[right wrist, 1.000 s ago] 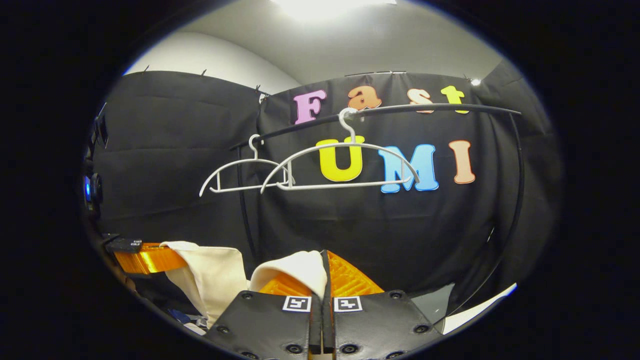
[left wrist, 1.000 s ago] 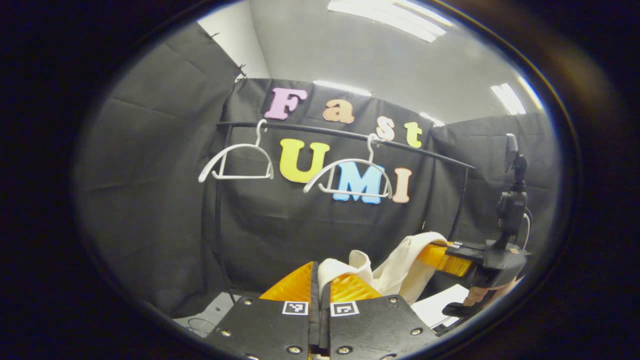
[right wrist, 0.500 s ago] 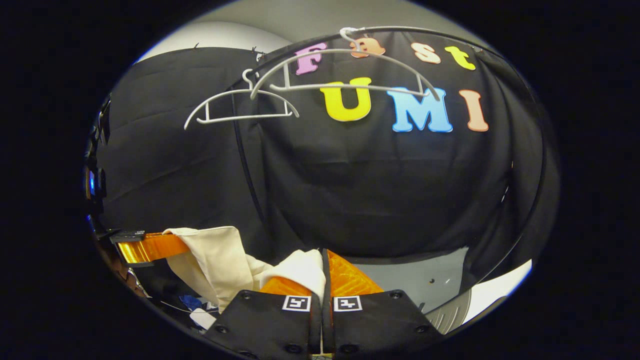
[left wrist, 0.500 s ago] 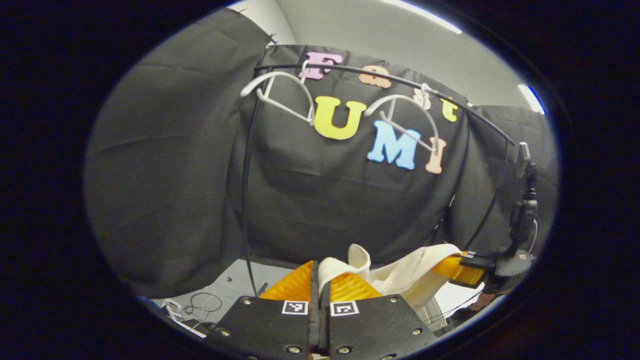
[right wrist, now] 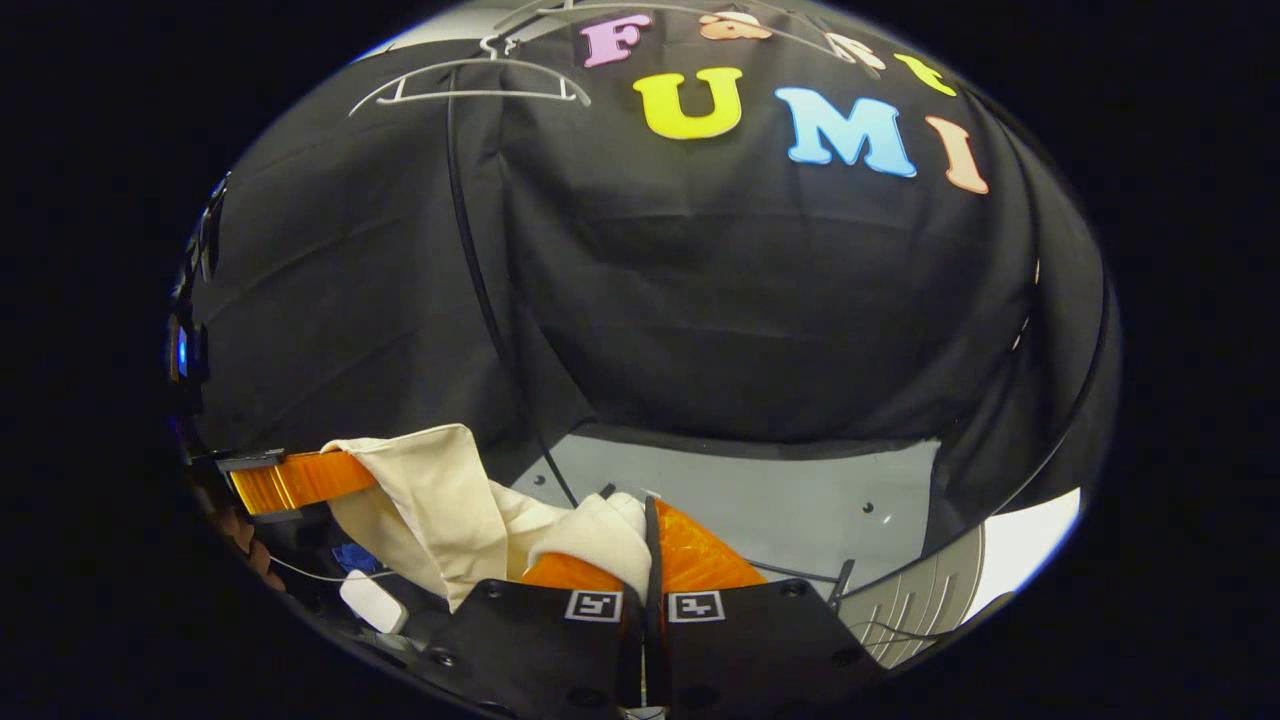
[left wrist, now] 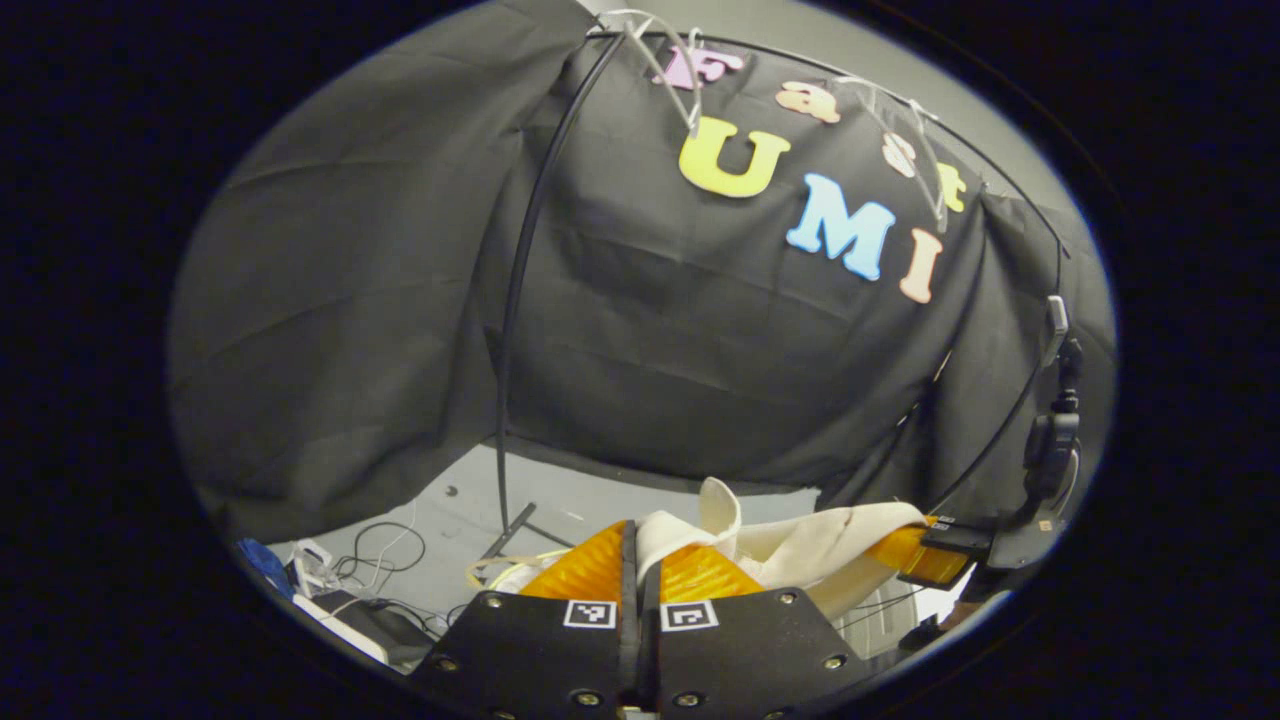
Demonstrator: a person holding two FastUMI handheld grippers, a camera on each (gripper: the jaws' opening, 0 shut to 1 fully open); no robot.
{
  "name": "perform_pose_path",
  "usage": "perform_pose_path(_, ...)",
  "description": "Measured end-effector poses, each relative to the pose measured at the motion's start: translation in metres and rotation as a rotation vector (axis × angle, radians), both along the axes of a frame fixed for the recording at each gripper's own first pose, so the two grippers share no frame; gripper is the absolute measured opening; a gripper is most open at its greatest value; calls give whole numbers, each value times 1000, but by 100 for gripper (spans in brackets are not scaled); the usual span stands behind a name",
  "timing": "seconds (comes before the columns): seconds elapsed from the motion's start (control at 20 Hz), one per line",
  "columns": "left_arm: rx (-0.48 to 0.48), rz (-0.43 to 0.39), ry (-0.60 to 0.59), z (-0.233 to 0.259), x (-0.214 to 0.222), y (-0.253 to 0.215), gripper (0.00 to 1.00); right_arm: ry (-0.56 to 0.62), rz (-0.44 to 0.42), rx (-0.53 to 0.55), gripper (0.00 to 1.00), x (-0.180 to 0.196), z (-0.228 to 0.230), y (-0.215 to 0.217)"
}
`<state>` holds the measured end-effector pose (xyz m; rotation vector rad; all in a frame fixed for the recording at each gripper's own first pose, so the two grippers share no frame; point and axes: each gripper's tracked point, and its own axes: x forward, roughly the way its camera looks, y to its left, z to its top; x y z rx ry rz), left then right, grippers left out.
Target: Grasp the clothes on the hanger with both hands and then place them into the laundry hamper below.
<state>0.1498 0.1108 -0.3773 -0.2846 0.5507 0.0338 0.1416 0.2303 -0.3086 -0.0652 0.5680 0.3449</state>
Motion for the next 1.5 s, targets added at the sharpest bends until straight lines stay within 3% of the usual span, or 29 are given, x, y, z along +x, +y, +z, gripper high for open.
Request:
perform_pose_path(0.4, -25, 63, 266, -234, -15, 1, 1, 195, 60, -141, 3, 1, -192, -10)
perform_pose_path(0.75, -13, 125, 422, -351, -6, -1, 0, 283, 172, -237, 3, 1, -276, 7)
perform_pose_path(0.9, 13, 149, 480, -362, -8, -4, 2, 320, 203, -248, 3, 0, -290, 11)
perform_pose_path(1.15, 14, 178, 496, -360, -12, -1, 2, 344, 175, -211, 1, -3, -281, 8)
perform_pose_path(1.25, 30, 188, 509, -349, -12, -5, 0, 372, 159, -172, 10, -7, -272, 8)
perform_pose_path(1.3, 38, 193, 502, -342, -11, -6, 8, 383, 161, -149, 15, -9, -266, 9)
perform_pose_path(1.35, 36, 199, 492, -330, -8, -8, 16, 388, 164, -129, 36, -8, -259, 9)
perform_pose_path(1.5, 68, 237, 518, -298, -27, -11, 99, 391, 166, -106, 98, -16, -236, -4)
